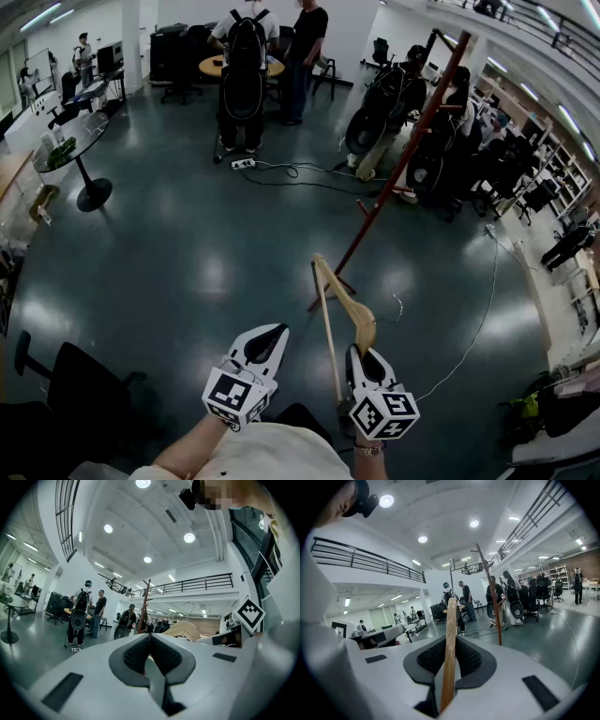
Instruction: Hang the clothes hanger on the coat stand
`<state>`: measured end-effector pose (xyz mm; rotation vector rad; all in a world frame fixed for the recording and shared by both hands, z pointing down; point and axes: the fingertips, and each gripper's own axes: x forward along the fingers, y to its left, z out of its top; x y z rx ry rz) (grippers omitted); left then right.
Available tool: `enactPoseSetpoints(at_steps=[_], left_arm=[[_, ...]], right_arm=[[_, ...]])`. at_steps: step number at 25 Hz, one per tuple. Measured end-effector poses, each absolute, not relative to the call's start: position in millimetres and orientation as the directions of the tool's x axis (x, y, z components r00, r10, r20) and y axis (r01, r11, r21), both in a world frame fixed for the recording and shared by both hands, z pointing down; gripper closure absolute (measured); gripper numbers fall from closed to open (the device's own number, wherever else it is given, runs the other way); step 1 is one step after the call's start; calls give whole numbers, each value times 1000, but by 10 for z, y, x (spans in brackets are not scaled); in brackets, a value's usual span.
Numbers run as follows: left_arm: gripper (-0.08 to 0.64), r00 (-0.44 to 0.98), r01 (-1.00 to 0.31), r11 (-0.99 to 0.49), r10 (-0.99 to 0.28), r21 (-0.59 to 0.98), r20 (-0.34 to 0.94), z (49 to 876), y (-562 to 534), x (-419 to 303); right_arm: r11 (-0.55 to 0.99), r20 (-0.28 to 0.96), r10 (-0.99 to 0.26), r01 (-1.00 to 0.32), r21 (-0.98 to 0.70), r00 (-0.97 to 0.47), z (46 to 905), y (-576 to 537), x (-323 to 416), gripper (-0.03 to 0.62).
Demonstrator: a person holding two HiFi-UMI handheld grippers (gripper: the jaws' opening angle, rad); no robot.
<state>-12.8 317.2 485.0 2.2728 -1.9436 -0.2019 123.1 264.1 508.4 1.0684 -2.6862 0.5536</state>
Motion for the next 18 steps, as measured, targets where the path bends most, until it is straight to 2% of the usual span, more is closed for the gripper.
enactPoseSetpoints(at_steps=[9, 18], left_arm=[[548, 159, -965, -154, -987, 211, 7, 4829, 3087, -426], [548, 224, -955, -207, -973, 211, 59, 5039, 2464, -294]], right_arm=[[653, 348, -616, -705, -277, -707, 5116, 2627, 982, 523], [601, 390, -631, -740, -302, -671, 5394, 1971, 1055, 523]])
